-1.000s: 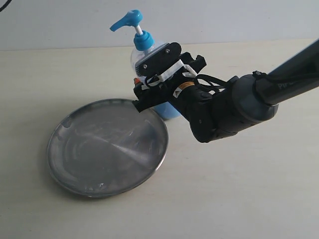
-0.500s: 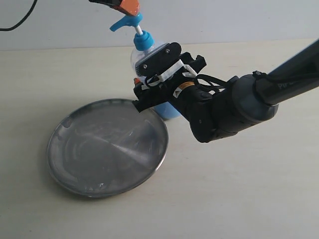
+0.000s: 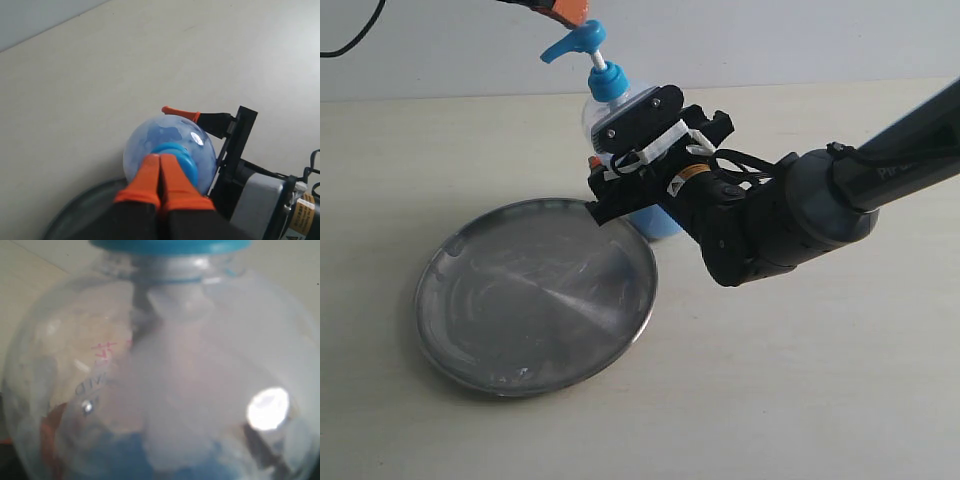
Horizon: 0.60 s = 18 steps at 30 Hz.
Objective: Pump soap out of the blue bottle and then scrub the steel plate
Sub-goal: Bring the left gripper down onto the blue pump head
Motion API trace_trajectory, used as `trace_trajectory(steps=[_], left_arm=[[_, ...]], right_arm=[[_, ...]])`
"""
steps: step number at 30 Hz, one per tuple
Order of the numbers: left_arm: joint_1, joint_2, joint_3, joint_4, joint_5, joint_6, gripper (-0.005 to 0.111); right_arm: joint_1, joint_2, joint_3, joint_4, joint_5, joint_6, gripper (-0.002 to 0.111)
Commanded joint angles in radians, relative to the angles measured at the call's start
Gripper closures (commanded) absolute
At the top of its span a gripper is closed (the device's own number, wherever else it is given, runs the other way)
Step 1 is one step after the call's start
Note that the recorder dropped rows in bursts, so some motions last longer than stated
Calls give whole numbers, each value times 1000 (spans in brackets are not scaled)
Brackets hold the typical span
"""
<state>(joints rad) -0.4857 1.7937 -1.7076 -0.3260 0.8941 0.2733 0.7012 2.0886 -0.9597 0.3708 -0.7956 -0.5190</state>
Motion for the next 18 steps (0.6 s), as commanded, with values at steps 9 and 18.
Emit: trace_trajectory(steps=[9,18], left_arm=[[-4,14,-5,-12,-9,-12,107],[-4,16,-5,-18,36,-12,107]], right_arm=[[0,-11,-6,-32,-45,-6,108],[0,-11,-6,-35,-45,-4,108]])
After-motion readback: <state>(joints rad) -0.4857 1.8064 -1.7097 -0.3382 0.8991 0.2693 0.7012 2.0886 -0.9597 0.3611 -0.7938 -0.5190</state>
